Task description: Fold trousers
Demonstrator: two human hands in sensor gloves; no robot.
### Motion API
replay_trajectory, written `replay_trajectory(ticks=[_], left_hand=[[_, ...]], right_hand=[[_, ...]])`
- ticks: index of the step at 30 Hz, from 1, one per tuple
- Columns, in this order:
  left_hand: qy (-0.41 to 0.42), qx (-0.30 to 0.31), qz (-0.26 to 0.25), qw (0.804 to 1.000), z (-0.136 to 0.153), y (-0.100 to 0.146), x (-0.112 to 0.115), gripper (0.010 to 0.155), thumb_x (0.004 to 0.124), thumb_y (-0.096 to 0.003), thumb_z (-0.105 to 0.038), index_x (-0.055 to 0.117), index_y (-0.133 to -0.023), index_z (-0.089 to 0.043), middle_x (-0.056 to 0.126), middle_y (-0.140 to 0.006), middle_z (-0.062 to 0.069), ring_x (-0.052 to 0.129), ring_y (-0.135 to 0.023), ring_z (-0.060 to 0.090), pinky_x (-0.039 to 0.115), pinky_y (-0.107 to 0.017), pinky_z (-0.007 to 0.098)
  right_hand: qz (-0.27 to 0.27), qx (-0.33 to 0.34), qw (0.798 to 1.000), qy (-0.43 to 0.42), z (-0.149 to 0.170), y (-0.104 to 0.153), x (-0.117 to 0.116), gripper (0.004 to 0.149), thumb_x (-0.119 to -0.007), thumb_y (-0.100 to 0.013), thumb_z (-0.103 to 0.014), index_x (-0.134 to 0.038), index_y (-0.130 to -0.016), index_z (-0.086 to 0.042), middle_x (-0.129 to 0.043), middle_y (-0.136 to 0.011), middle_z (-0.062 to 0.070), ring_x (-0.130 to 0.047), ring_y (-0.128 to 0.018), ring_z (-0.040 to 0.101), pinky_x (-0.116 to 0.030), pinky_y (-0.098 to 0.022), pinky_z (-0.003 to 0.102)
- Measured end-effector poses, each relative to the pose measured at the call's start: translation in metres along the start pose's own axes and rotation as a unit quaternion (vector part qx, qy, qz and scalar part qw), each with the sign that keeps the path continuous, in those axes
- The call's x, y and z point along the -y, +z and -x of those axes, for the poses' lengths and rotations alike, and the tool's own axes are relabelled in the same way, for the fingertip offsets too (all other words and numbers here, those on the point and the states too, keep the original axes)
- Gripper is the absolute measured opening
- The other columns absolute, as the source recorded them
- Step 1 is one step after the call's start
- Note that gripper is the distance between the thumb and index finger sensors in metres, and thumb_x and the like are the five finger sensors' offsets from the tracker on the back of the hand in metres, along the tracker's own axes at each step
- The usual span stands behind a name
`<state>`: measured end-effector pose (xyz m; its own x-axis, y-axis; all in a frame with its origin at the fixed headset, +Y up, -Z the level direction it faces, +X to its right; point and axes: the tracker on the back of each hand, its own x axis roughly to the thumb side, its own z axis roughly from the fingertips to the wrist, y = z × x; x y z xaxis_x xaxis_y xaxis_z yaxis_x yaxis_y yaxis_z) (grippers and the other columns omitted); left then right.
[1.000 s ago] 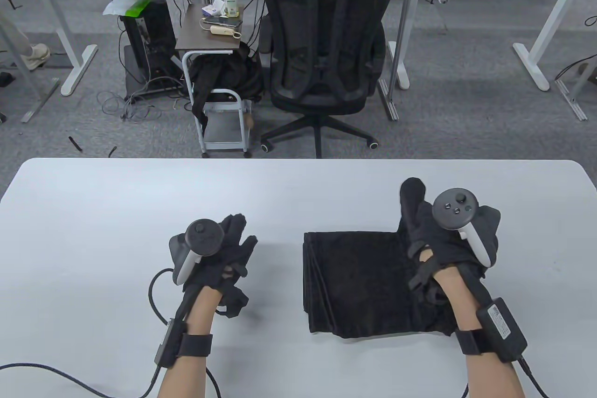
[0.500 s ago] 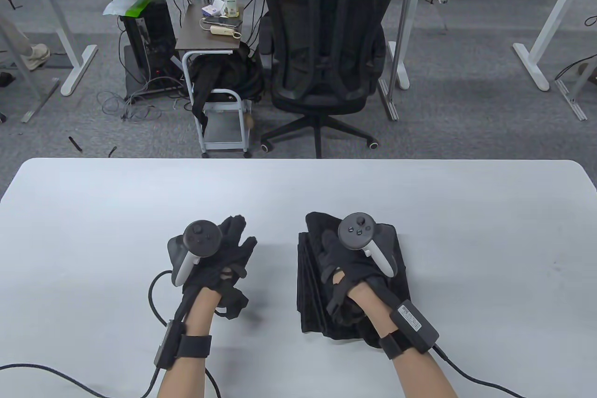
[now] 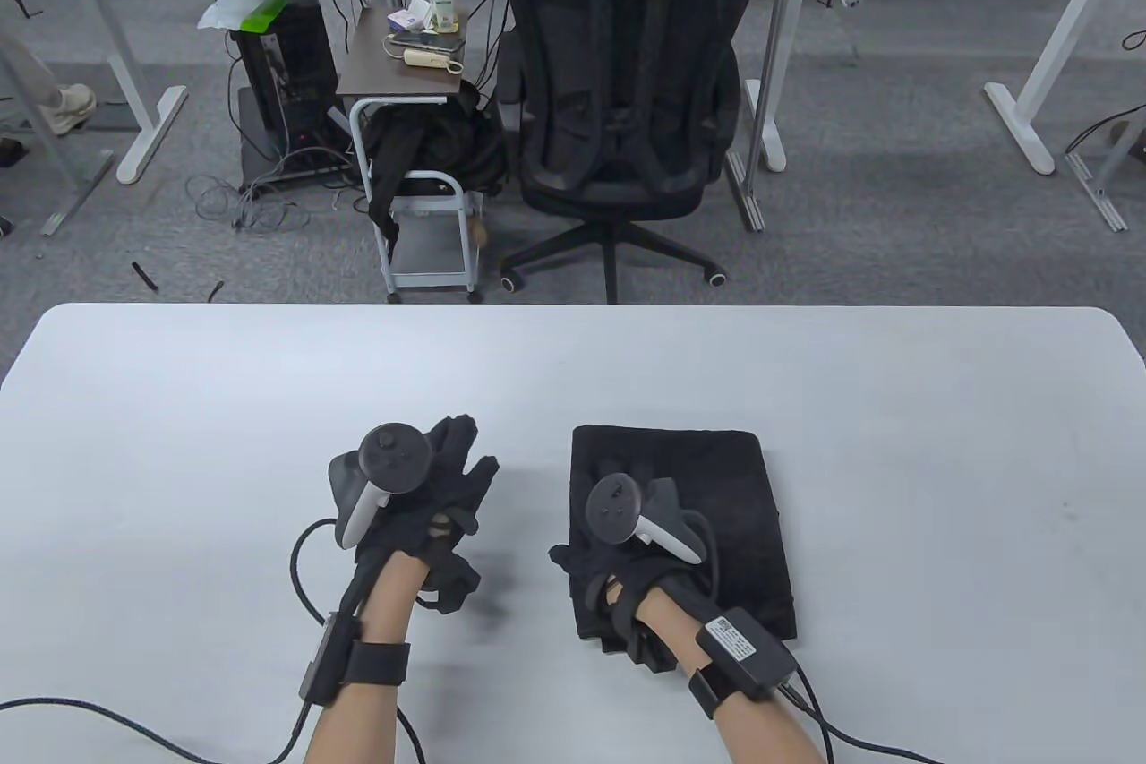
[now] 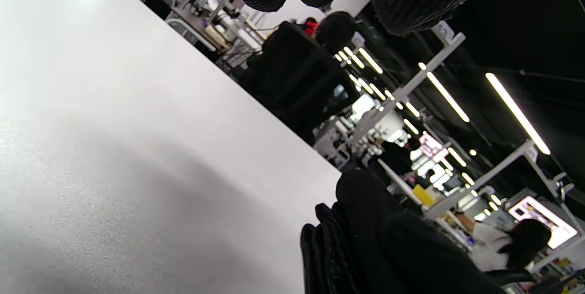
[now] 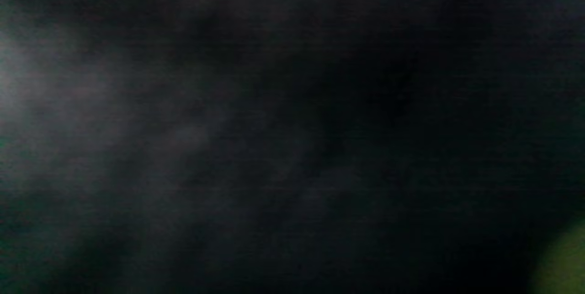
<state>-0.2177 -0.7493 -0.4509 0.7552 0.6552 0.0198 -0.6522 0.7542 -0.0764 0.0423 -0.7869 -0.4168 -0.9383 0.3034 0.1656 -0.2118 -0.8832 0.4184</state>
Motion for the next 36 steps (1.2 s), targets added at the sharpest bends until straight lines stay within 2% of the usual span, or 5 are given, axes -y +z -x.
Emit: replay_trajectory(ticks=[4, 15, 24, 28, 36], left_hand=[[0.0, -0.003, 0.002, 1.0, 0.001, 0.0, 0.001, 0.069, 0.072, -0.0499, -0.054, 0.047, -0.109, -0.028, 0.049, -0.122, 0.009, 0.048, -0.111, 0.041, 0.048, -0.077, 0.061], [-0.003, -0.01, 0.007, 1.0, 0.006, 0.0, 0.004, 0.07, 0.072, -0.0498, -0.054, 0.047, -0.109, -0.028, 0.049, -0.122, 0.009, 0.048, -0.111, 0.041, 0.048, -0.077, 0.061], [-0.008, -0.018, 0.004, 1.0, 0.008, 0.002, 0.002, 0.07, 0.072, -0.0498, -0.054, 0.047, -0.109, -0.027, 0.049, -0.122, 0.009, 0.049, -0.111, 0.041, 0.048, -0.077, 0.061], [-0.01, -0.022, 0.004, 1.0, 0.01, 0.002, 0.002, 0.07, 0.072, -0.0498, -0.054, 0.046, -0.109, -0.027, 0.049, -0.122, 0.009, 0.048, -0.111, 0.041, 0.048, -0.077, 0.061], [-0.011, -0.025, 0.004, 1.0, 0.01, 0.002, 0.002, 0.07, 0.072, -0.0498, -0.054, 0.046, -0.109, -0.027, 0.049, -0.121, 0.009, 0.049, -0.111, 0.041, 0.048, -0.077, 0.061]], right_hand=[[-0.041, -0.024, 0.999, 0.007, 0.001, -0.01, -0.011, 0.088, -0.052, -0.05, -0.075, 0.002, -0.107, -0.036, 0.016, -0.109, 0.007, 0.012, -0.099, 0.046, -0.008, -0.069, 0.069], [-0.036, -0.039, 0.999, 0.007, 0.035, -0.006, -0.002, 0.085, -0.053, -0.052, -0.072, 0.003, -0.106, -0.036, 0.015, -0.109, 0.006, 0.011, -0.1, 0.044, -0.009, -0.069, 0.068], [0.005, -0.14, 0.99, -0.029, 0.154, 0.018, 0.033, 0.082, -0.065, -0.05, -0.062, -0.01, -0.106, -0.039, 0.005, -0.111, 0.003, 0.001, -0.104, 0.041, -0.014, -0.073, 0.067], [0.016, -0.232, 0.972, -0.03, 0.218, 0.037, 0.051, 0.08, -0.068, -0.05, -0.054, -0.011, -0.105, -0.042, 0.0, -0.112, 0.001, -0.003, -0.106, 0.04, -0.017, -0.074, 0.066], [0.029, -0.32, 0.946, -0.038, 0.27, 0.059, 0.069, 0.076, -0.073, -0.05, -0.037, -0.02, -0.104, -0.039, -0.008, -0.114, 0.003, -0.013, -0.107, 0.042, -0.022, -0.075, 0.066]])
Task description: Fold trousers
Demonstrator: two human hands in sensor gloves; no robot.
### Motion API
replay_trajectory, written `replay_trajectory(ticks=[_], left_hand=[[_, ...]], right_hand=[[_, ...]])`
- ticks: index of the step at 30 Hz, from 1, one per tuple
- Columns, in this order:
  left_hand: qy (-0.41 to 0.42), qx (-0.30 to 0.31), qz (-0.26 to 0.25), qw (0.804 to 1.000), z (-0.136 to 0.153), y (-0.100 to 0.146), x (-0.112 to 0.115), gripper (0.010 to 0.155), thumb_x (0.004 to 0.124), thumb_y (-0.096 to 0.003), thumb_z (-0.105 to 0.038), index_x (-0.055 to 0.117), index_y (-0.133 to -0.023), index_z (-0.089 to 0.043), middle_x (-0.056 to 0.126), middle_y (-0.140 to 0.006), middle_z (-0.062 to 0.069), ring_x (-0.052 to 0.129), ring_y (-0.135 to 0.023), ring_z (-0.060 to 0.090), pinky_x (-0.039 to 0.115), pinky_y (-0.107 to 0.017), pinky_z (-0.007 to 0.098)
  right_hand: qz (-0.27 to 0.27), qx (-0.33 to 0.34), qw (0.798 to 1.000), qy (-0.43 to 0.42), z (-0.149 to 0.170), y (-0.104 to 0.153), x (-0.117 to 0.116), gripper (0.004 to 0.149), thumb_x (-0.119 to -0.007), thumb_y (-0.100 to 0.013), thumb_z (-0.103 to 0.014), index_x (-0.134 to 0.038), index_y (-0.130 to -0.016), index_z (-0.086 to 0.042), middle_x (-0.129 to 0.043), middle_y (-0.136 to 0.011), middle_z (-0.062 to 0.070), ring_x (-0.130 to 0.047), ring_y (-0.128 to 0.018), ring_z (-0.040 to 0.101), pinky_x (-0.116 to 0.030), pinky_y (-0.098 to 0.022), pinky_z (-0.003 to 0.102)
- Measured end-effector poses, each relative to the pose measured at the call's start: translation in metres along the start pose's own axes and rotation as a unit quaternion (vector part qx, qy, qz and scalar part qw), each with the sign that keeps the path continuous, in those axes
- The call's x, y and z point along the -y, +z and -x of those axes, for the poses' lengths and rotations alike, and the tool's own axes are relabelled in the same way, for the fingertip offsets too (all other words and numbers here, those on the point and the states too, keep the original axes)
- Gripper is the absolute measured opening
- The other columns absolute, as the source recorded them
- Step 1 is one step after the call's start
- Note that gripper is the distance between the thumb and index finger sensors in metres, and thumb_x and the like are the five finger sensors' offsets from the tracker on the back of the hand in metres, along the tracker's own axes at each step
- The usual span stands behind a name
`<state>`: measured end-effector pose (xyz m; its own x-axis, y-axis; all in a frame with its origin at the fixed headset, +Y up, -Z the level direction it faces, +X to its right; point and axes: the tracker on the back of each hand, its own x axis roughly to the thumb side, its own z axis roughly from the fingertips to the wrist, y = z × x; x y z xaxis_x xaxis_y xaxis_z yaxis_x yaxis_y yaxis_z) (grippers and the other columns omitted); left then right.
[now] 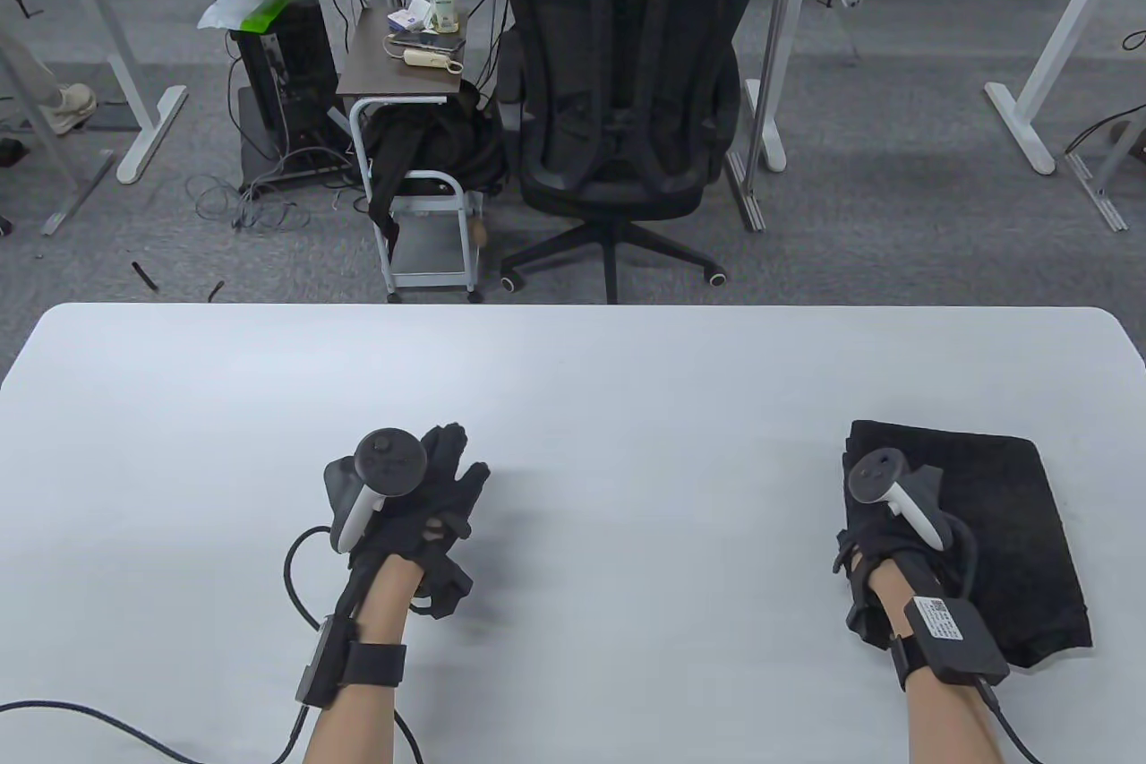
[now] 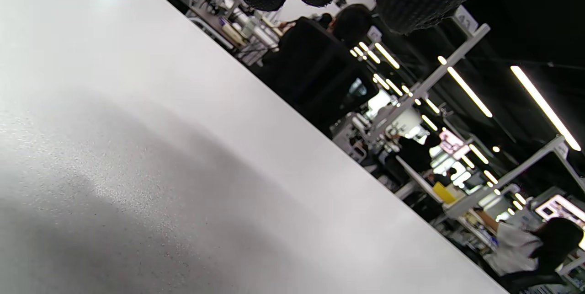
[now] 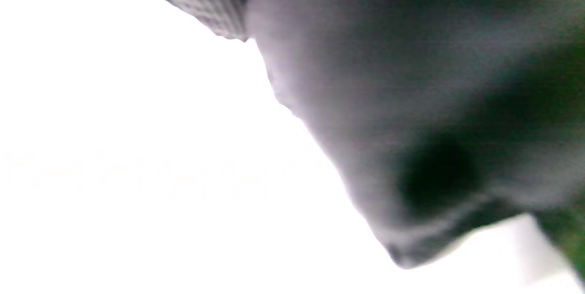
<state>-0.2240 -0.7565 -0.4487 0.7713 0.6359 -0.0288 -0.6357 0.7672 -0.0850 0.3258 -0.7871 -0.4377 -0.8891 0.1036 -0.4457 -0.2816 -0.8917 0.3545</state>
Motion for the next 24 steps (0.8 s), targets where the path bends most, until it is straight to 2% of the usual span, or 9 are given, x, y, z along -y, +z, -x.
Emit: replay_trajectory(ticks=[3, 6, 7, 12, 17, 20, 24], left_hand=[[-0.004, 0.001, 0.002, 1.0, -0.002, 0.0, 0.001, 0.07, 0.072, -0.0499, -0.054, 0.046, -0.109, -0.027, 0.049, -0.121, 0.009, 0.049, -0.111, 0.041, 0.048, -0.077, 0.061], [-0.012, 0.004, 0.006, 1.0, -0.007, 0.001, 0.004, 0.07, 0.072, -0.0498, -0.054, 0.046, -0.109, -0.027, 0.049, -0.121, 0.009, 0.049, -0.111, 0.041, 0.048, -0.077, 0.061], [-0.016, 0.005, 0.007, 1.0, -0.008, 0.001, 0.005, 0.07, 0.072, -0.0497, -0.054, 0.046, -0.109, -0.027, 0.049, -0.121, 0.009, 0.049, -0.111, 0.041, 0.048, -0.077, 0.061], [-0.037, 0.011, 0.014, 0.999, -0.015, 0.002, 0.012, 0.069, 0.072, -0.0497, -0.054, 0.047, -0.109, -0.028, 0.049, -0.122, 0.009, 0.049, -0.111, 0.041, 0.048, -0.077, 0.061], [-0.066, 0.017, 0.018, 0.997, -0.02, 0.004, 0.021, 0.069, 0.072, -0.0495, -0.054, 0.047, -0.109, -0.028, 0.049, -0.122, 0.009, 0.048, -0.111, 0.041, 0.048, -0.077, 0.061], [-0.098, 0.025, 0.015, 0.995, -0.025, 0.005, 0.027, 0.07, 0.072, -0.0492, -0.054, 0.046, -0.109, -0.028, 0.047, -0.122, 0.007, 0.046, -0.112, 0.04, 0.048, -0.077, 0.061], [-0.131, 0.037, 0.01, 0.991, -0.031, 0.007, 0.035, 0.071, 0.073, -0.0489, -0.055, 0.044, -0.109, -0.03, 0.041, -0.124, 0.004, 0.039, -0.114, 0.038, 0.044, -0.078, 0.061]], right_hand=[[0.01, -0.012, 1.0, 0.008, -0.003, 0.005, 0.005, 0.076, -0.073, -0.05, -0.039, -0.022, -0.106, -0.037, -0.014, -0.115, 0.005, -0.019, -0.108, 0.043, -0.026, -0.075, 0.066], [0.039, 0.013, 0.999, 0.0, -0.022, 0.015, 0.01, 0.077, -0.074, -0.048, -0.046, -0.031, -0.108, -0.026, -0.024, -0.116, 0.01, -0.028, -0.107, 0.045, -0.03, -0.074, 0.067], [0.041, 0.027, 0.999, 0.0, -0.03, 0.018, 0.011, 0.076, -0.074, -0.048, -0.047, -0.032, -0.108, -0.027, -0.024, -0.116, 0.009, -0.028, -0.107, 0.044, -0.03, -0.074, 0.067], [0.093, 0.144, 0.985, -0.035, -0.096, 0.05, 0.016, 0.076, -0.073, -0.047, -0.05, -0.034, -0.108, -0.027, -0.027, -0.116, 0.009, -0.029, -0.107, 0.044, -0.031, -0.074, 0.067], [0.152, 0.257, 0.95, -0.092, -0.156, 0.084, 0.014, 0.077, -0.073, -0.047, -0.052, -0.034, -0.109, -0.027, -0.025, -0.116, 0.009, -0.026, -0.107, 0.044, -0.029, -0.074, 0.067], [0.147, 0.287, 0.941, -0.102, -0.179, 0.093, 0.005, 0.078, -0.072, -0.047, -0.054, -0.033, -0.109, -0.027, -0.022, -0.116, 0.009, -0.022, -0.107, 0.044, -0.027, -0.074, 0.067], [0.124, 0.309, 0.937, -0.109, -0.19, 0.092, -0.011, 0.079, -0.071, -0.047, -0.056, -0.033, -0.109, -0.027, -0.018, -0.116, 0.008, -0.015, -0.107, 0.044, -0.022, -0.073, 0.068]])
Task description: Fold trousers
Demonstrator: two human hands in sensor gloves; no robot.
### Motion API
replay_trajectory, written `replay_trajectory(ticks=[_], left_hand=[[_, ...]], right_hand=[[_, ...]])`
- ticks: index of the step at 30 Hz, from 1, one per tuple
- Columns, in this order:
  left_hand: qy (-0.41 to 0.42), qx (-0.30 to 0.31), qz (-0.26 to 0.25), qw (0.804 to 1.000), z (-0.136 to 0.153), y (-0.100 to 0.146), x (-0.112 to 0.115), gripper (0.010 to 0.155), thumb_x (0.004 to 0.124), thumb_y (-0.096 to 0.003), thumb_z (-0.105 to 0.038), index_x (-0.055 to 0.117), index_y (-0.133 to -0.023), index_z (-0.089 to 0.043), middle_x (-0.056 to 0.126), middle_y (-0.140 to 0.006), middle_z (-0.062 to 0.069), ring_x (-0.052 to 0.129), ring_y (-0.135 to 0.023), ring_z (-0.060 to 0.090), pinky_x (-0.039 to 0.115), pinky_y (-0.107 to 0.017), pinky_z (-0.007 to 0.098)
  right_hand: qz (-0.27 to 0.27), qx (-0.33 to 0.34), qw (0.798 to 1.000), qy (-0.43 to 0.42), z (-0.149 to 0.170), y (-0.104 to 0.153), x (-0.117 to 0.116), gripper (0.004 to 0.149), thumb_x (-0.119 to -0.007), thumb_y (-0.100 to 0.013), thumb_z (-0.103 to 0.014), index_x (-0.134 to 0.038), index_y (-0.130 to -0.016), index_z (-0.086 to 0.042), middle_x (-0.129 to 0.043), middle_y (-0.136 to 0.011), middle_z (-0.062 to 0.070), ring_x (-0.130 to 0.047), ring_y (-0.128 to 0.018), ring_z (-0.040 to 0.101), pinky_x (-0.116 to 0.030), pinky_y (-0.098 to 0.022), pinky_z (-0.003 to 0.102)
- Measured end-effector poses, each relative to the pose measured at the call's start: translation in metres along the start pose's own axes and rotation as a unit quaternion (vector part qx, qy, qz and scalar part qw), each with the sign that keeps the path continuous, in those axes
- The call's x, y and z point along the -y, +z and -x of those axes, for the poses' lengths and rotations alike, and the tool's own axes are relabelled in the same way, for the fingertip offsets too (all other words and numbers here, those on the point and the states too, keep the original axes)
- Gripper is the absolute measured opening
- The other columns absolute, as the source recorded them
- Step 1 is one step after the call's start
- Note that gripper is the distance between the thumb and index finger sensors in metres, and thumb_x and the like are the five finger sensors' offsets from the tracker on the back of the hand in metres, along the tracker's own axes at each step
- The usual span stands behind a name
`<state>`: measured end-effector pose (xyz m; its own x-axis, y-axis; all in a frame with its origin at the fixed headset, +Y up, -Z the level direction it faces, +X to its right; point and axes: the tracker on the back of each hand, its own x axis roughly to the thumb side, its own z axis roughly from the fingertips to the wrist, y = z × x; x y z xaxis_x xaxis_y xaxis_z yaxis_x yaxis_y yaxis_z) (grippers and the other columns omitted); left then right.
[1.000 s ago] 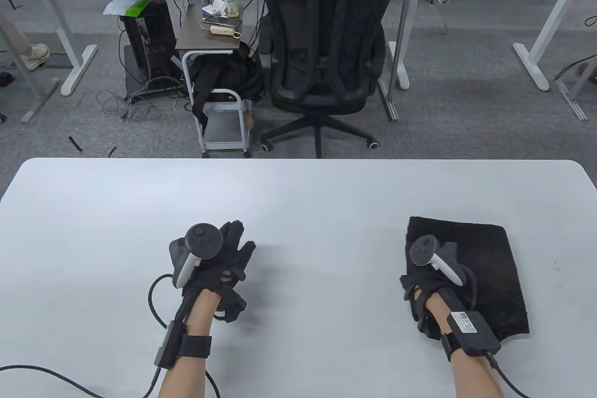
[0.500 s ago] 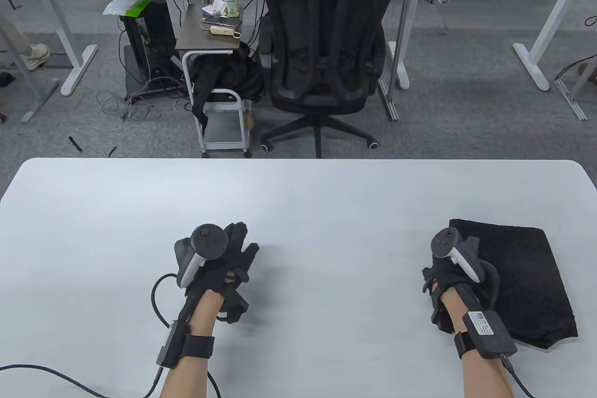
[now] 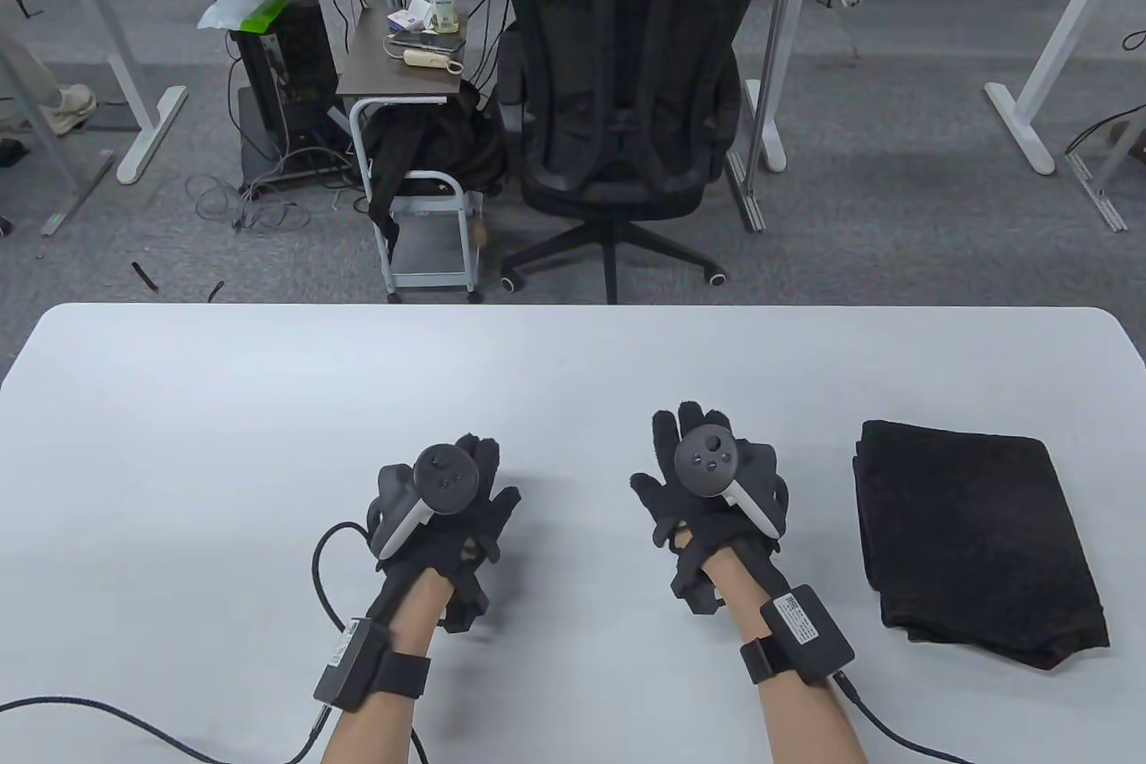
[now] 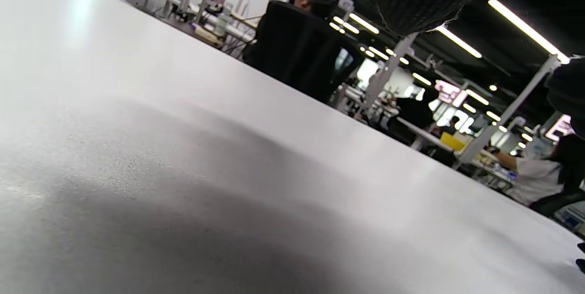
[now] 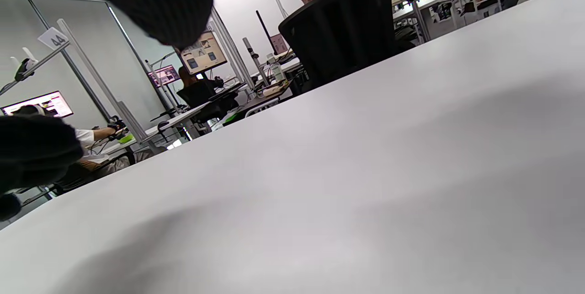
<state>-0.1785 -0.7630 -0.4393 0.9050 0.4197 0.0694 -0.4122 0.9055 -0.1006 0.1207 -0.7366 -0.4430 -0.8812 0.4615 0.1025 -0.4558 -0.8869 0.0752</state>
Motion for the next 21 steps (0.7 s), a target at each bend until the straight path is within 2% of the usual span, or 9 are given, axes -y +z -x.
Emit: replay_trajectory(ticks=[9, 21], left_hand=[[-0.039, 0.009, 0.001, 0.999, -0.007, 0.0, 0.01, 0.075, 0.073, -0.0481, -0.058, 0.035, -0.109, -0.037, 0.018, -0.125, -0.006, 0.014, -0.115, 0.03, 0.03, -0.081, 0.06], [-0.052, -0.005, 0.014, 0.999, -0.006, -0.001, 0.012, 0.077, 0.072, -0.0478, -0.06, 0.032, -0.109, -0.037, 0.016, -0.125, -0.005, 0.012, -0.115, 0.029, 0.028, -0.08, 0.06]], right_hand=[[-0.046, -0.006, 0.998, 0.042, 0.017, -0.001, -0.025, 0.081, -0.07, -0.046, -0.059, -0.029, -0.109, -0.029, -0.012, -0.115, 0.007, -0.006, -0.105, 0.041, -0.015, -0.072, 0.068], [-0.057, -0.006, 0.996, 0.065, 0.021, -0.002, -0.032, 0.082, -0.069, -0.046, -0.06, -0.027, -0.109, -0.029, -0.009, -0.114, 0.006, -0.003, -0.105, 0.04, -0.013, -0.072, 0.067]])
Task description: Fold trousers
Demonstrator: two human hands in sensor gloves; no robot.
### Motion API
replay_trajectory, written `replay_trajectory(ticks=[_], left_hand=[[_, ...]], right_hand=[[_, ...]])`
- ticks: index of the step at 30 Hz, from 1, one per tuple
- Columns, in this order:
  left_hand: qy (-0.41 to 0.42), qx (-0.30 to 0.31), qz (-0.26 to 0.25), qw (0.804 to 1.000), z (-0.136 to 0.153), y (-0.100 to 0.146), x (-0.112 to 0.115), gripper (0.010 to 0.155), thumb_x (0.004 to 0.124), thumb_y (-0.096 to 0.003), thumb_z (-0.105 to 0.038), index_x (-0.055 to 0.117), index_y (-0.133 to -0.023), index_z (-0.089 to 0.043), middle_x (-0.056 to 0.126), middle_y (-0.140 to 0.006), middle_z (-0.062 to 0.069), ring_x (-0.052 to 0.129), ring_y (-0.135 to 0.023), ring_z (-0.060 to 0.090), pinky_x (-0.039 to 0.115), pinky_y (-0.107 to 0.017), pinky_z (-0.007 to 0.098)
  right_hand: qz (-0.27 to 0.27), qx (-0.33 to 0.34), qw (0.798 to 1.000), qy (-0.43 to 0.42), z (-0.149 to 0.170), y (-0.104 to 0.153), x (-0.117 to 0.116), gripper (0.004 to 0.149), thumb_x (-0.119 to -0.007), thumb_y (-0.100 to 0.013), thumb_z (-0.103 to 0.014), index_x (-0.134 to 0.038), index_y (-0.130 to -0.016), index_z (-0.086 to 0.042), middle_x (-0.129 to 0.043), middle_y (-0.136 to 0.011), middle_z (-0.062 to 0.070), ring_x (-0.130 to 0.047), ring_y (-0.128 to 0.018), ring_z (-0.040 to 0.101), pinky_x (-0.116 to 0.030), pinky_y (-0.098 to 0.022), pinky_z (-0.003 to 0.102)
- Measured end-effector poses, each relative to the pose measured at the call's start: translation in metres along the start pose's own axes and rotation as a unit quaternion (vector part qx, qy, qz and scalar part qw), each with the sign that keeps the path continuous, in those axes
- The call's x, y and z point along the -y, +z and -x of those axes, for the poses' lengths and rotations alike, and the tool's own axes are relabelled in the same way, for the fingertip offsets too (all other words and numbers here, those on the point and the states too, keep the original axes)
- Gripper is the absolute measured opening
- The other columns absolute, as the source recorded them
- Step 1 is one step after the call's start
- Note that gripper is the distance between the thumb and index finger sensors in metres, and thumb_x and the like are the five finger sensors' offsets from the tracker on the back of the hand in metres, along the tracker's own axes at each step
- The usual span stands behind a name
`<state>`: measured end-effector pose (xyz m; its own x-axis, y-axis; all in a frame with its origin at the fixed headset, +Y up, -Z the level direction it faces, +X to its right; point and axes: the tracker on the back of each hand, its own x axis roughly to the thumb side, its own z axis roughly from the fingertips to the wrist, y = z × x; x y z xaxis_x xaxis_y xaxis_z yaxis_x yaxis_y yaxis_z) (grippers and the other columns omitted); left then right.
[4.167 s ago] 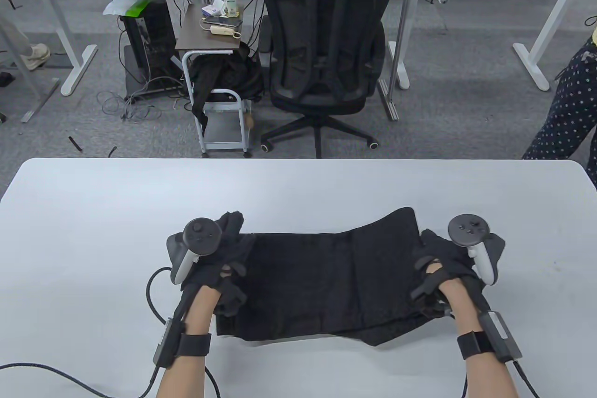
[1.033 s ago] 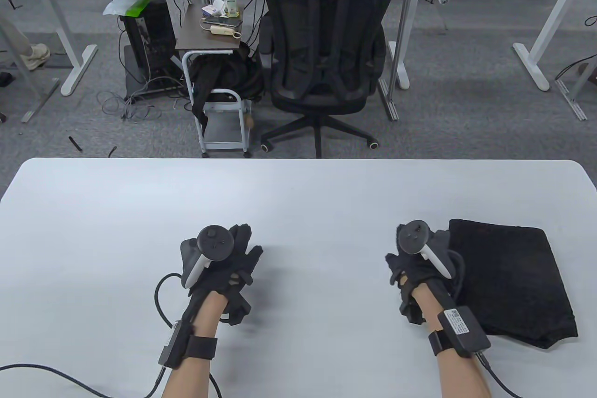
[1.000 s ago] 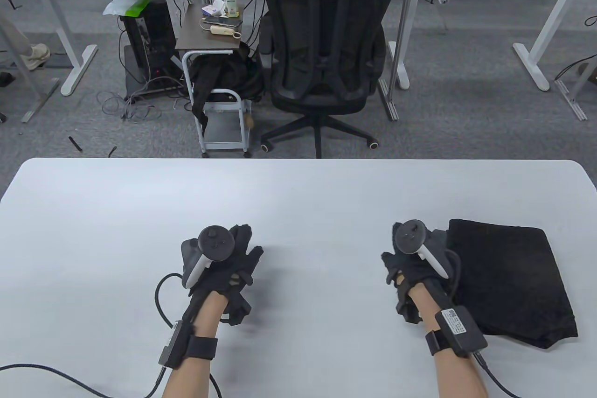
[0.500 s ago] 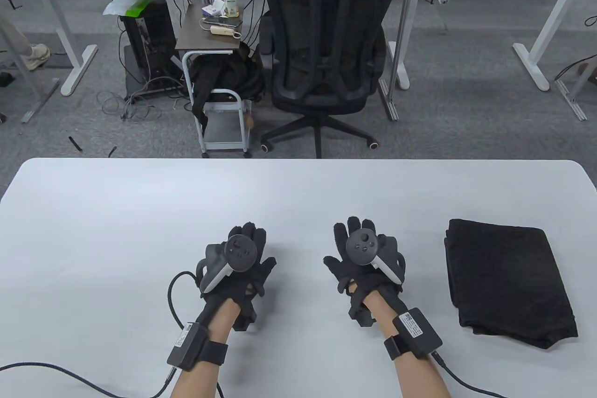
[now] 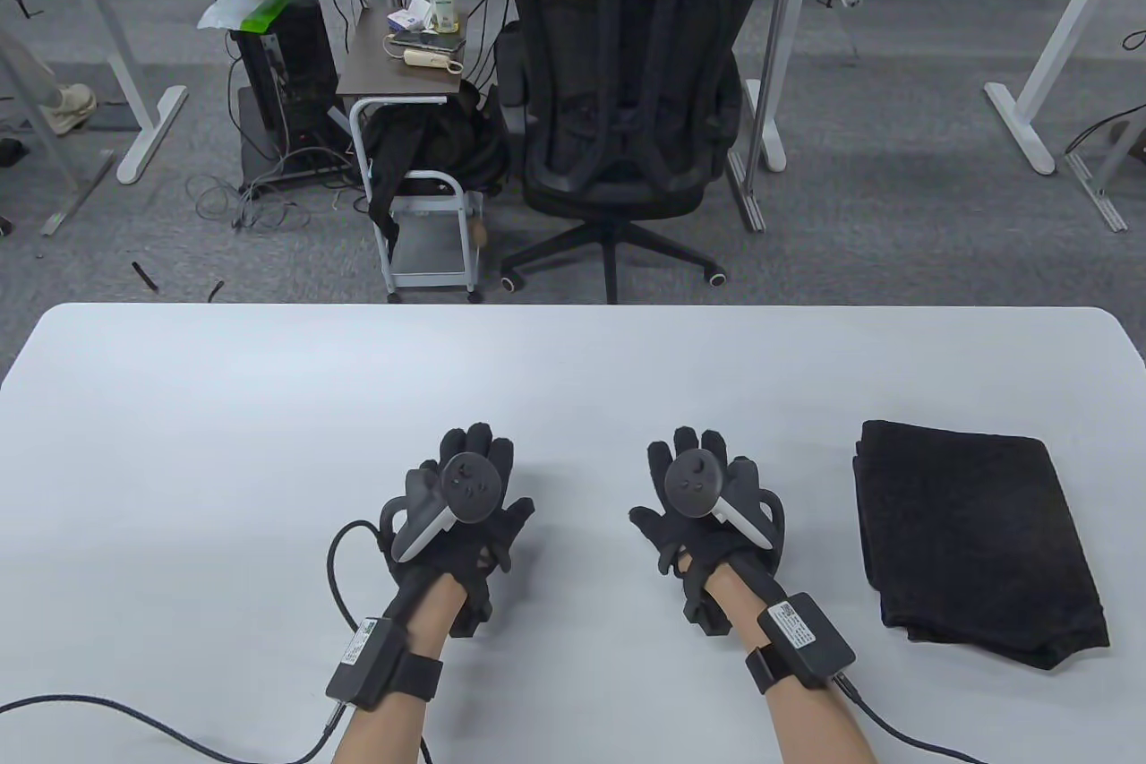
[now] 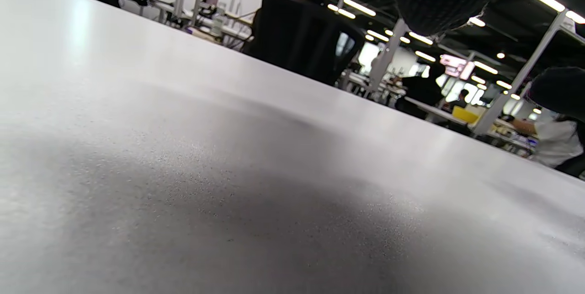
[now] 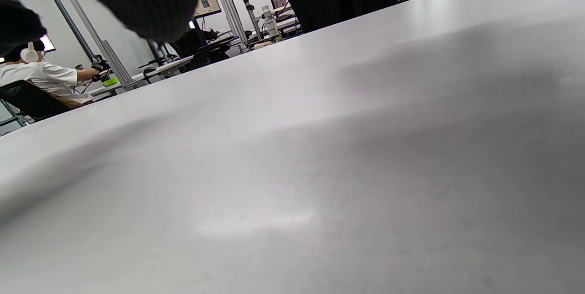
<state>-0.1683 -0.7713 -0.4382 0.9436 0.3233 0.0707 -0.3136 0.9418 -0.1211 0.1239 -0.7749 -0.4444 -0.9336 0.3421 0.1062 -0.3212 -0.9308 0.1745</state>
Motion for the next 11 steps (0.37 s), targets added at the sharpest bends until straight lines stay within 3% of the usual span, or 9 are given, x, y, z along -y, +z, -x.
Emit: replay_trajectory(ticks=[11], left_hand=[[0.002, -0.006, 0.0, 1.0, 0.0014, 0.0008, -0.0032, 0.077, 0.072, -0.0477, -0.06, 0.033, -0.109, -0.035, 0.021, -0.125, -0.003, 0.016, -0.116, 0.031, 0.03, -0.08, 0.061]], right_hand=[[-0.007, -0.004, 1.0, -0.004, 0.0025, -0.0009, -0.0016, 0.082, -0.069, -0.046, -0.059, -0.028, -0.109, -0.029, -0.011, -0.115, 0.006, -0.005, -0.106, 0.04, -0.014, -0.072, 0.068]])
